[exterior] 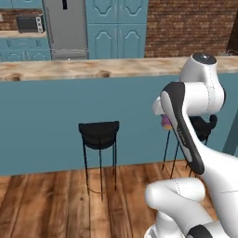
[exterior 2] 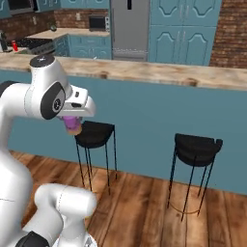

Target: Four empty soda cans are scattered around the kitchen. Gather all the cans and cluster them next to the stove for recycling.

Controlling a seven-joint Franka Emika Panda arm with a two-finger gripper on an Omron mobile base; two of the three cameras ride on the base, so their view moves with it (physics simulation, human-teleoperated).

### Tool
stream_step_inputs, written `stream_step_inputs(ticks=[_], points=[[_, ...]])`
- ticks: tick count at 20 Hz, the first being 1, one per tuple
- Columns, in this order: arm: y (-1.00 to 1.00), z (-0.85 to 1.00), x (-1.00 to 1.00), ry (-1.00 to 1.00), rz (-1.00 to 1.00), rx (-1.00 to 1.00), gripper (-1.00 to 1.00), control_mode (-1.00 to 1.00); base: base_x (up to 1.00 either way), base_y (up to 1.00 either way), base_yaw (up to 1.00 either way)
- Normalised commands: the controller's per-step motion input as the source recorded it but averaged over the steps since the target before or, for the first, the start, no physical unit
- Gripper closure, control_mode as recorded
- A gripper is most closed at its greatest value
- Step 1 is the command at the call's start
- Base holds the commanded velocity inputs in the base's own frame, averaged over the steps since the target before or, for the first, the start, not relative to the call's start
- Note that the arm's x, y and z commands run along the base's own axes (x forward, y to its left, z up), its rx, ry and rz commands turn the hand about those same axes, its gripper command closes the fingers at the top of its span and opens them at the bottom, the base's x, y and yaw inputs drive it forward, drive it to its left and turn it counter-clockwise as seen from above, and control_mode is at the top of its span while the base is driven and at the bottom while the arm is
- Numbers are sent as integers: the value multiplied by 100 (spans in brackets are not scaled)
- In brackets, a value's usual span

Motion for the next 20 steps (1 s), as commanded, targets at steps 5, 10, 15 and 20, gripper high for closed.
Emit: stream_step_inputs(ticks=[5,10,15,20], points=[[0,0,0,0,0,0,100,100,-5,-82,8],[0,0,0,0,0,0,100,100,0,-83,7],[0,0,0,0,0,0,100,100,0,-85,6],[0,0,0,0,0,0,100,100,0,-90,5]])
